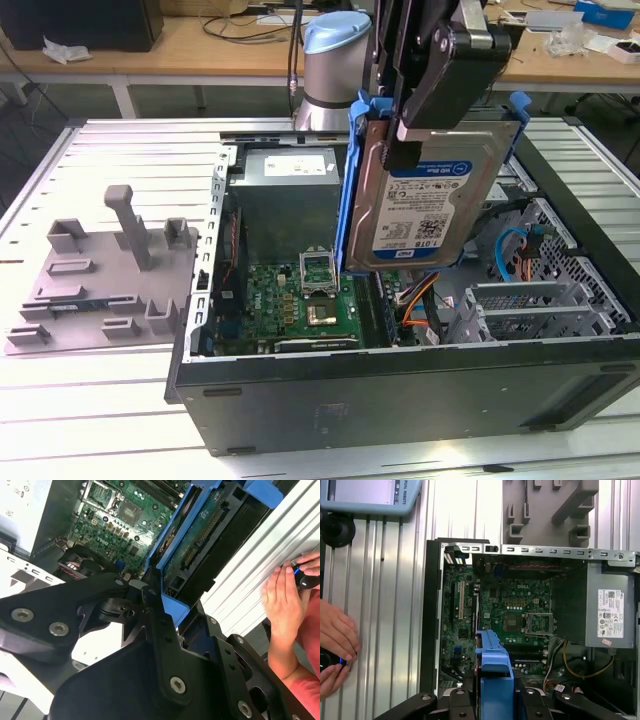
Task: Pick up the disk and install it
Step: 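Insert the disk into the insertion slot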
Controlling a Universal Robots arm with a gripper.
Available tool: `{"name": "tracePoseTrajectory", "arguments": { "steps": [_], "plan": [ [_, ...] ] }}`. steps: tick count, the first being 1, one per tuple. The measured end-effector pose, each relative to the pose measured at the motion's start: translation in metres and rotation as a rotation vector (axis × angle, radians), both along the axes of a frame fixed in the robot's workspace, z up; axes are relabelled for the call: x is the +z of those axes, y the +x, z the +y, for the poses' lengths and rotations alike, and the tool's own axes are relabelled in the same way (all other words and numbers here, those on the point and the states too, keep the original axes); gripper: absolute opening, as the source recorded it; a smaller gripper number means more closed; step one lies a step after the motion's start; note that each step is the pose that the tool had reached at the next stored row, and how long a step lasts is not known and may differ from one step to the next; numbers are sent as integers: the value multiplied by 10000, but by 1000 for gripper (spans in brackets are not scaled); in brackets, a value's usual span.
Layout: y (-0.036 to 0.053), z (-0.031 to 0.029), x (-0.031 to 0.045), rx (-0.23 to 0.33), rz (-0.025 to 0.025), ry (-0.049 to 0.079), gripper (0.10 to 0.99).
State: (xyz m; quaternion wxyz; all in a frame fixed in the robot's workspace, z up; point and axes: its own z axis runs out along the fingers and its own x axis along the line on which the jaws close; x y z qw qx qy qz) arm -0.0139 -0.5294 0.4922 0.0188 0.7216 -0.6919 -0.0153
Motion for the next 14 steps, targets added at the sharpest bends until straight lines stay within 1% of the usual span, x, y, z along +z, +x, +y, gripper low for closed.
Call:
{"name": "tracePoseTrajectory", "arguments": {
  "steps": [5, 10, 11, 12, 14],
  "plan": [
    [63, -11, 0, 0, -17, 0, 369],
    [159, -30, -2, 0, -37, 1, 369],
    [182, -34, -2, 0, -40, 0, 369],
    [229, -44, -3, 0, -45, 0, 369],
    [277, -55, -4, -1, -49, 0, 369]
  ]
}}
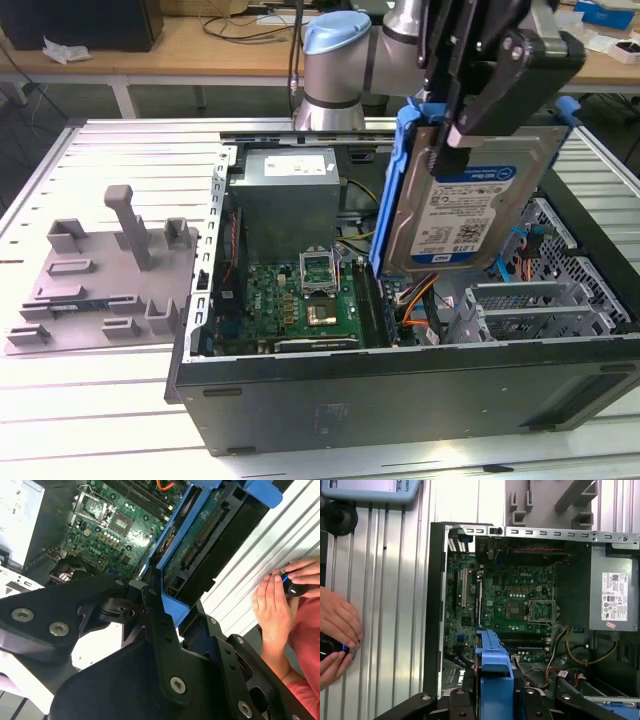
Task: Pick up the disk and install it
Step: 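Insert the disk into the insertion slot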
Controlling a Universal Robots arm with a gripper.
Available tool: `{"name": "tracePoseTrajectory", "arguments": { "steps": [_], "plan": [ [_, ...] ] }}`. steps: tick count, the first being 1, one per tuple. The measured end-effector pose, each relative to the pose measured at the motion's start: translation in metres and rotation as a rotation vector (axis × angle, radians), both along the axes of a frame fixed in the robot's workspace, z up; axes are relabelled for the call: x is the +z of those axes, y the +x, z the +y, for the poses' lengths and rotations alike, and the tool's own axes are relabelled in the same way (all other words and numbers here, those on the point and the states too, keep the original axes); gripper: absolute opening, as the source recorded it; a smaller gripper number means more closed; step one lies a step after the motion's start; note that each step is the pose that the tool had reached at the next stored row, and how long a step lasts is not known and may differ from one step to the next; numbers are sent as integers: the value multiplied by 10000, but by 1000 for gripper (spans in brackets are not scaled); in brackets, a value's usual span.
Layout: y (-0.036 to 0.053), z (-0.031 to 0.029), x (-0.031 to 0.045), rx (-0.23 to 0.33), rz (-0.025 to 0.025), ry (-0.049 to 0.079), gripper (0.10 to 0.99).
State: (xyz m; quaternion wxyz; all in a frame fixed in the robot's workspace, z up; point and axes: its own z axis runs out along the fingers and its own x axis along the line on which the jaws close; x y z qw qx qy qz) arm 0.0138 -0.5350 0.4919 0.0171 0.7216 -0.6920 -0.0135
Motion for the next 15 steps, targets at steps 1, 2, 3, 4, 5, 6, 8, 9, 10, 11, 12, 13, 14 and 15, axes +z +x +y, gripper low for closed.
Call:
{"name": "tracePoseTrajectory", "arguments": {
  "steps": [1, 2, 3, 4, 5, 6, 8, 9, 10, 11, 12, 13, 14, 15],
  "plan": [
    [37, -10, -1, 1, -2, 0, 369],
    [94, -27, -2, 2, -3, 0, 369],
    [120, -35, -2, 0, -4, 0, 369],
    [143, -42, -2, 0, -5, 0, 369],
    [183, -54, -3, 0, -6, 0, 369],
    [218, -64, -3, 1, -7, 0, 369],
    [279, -82, -3, 0, -11, 0, 369],
    [303, -89, -4, 0, -12, 1, 369],
    [343, -100, -3, 0, -14, 0, 369],
    [367, -106, -4, 0, -15, 0, 369],
    [394, -113, -3, 1, -16, 0, 369],
    [436, -125, -4, 1, -19, 0, 369],
    [468, -134, -4, 0, -21, 0, 369],
    [495, -141, -4, 0, -22, 0, 369]
  ]
}}
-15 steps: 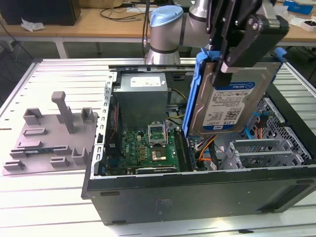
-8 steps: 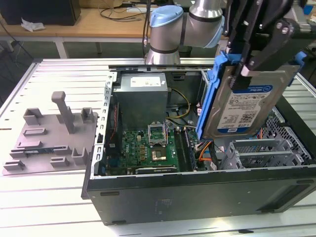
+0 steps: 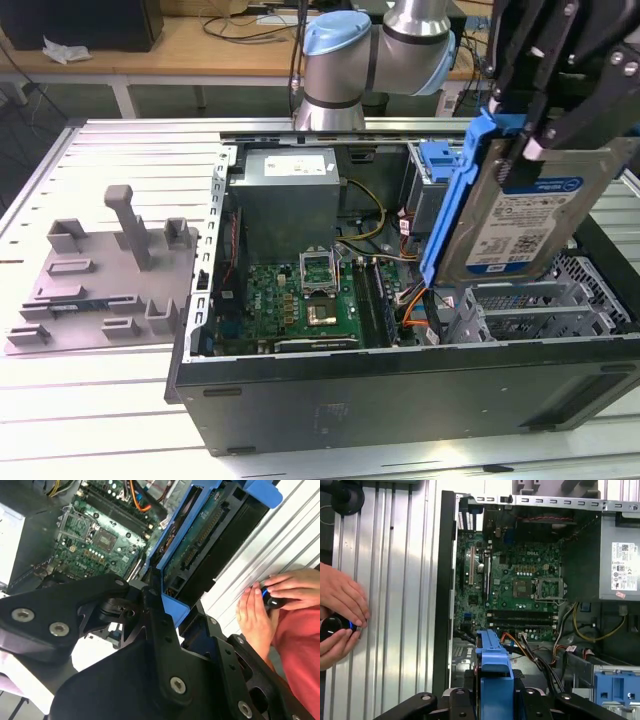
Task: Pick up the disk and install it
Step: 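Insert the disk into the insertion slot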
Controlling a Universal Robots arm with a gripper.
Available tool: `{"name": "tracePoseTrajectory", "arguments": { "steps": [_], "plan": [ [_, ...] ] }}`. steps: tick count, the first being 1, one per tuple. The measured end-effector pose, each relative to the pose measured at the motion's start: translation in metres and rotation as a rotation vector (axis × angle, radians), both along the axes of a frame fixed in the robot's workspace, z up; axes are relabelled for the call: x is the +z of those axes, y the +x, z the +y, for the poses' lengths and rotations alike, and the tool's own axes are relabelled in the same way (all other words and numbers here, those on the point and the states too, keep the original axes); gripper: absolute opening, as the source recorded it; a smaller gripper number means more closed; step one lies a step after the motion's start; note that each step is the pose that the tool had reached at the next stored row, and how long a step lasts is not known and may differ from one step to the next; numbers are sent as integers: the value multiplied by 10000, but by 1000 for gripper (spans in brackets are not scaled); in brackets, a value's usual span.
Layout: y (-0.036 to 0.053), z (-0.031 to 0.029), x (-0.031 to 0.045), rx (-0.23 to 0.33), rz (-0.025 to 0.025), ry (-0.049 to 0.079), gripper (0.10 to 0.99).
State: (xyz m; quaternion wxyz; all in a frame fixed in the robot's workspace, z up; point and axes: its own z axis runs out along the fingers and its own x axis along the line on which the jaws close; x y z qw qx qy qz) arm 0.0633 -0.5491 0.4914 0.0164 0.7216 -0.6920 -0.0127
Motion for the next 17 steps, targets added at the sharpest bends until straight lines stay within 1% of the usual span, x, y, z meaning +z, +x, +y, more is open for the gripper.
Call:
{"name": "tracePoseTrajectory", "arguments": {
  "steps": [2, 8, 12, 17],
  "plan": [
    [118, -21, -2, 0, -12, 0, 369],
    [270, -22, -8, 1, -65, 3, 369],
    [334, -21, -19, 0, -97, 3, 369],
    [350, -12, -32, -1, -113, 4, 369]
  ]
}}
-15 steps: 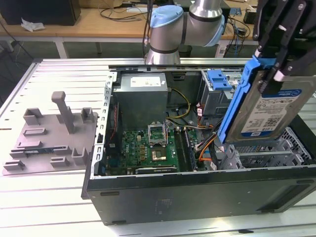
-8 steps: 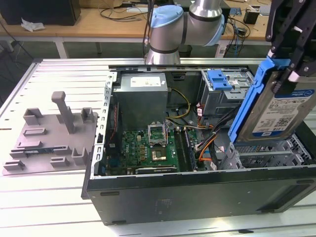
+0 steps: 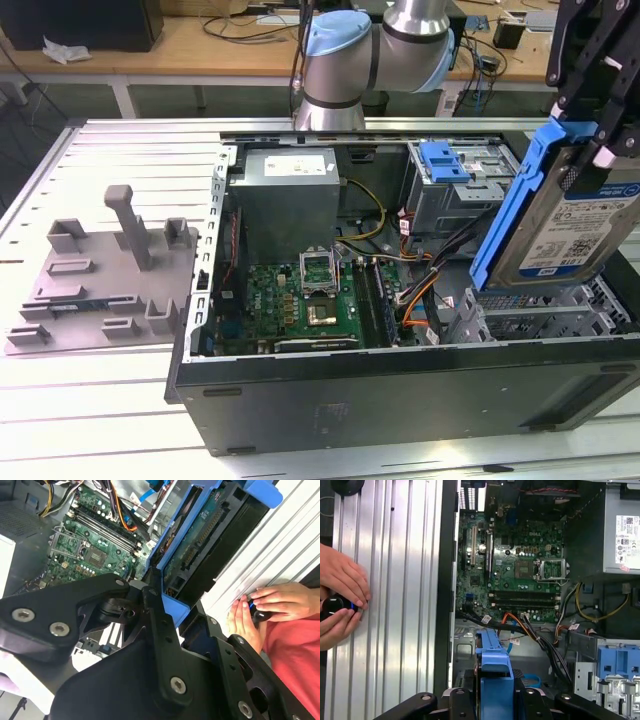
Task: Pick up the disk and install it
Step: 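Insert the disk into the insertion slot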
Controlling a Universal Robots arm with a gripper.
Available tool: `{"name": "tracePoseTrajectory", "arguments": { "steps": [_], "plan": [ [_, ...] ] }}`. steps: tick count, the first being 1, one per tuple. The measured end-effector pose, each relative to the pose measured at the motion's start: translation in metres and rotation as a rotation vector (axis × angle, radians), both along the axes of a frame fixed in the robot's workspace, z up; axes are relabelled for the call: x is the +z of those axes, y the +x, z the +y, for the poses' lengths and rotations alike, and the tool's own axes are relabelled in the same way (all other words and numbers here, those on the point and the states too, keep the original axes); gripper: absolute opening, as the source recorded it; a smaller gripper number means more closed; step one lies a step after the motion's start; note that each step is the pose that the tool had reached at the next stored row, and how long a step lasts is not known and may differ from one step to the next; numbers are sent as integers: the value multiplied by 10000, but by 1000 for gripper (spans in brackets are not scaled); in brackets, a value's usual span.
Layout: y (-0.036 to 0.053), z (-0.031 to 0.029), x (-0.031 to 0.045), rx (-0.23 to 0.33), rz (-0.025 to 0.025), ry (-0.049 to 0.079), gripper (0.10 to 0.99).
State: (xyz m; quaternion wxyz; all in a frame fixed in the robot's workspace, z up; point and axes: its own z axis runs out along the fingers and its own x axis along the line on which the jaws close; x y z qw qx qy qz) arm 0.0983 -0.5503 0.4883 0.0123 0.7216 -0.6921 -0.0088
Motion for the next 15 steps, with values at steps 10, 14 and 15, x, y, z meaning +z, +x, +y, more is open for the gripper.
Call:
{"name": "tracePoseTrajectory", "arguments": {
  "steps": [10, 14, 15],
  "plan": [
    [2, 36, -1, -156, -3, 1, 369],
    [2, 56, -3, -309, -9, 1, 369],
    [8, 62, -5, -348, -12, 3, 369]
  ]
}}
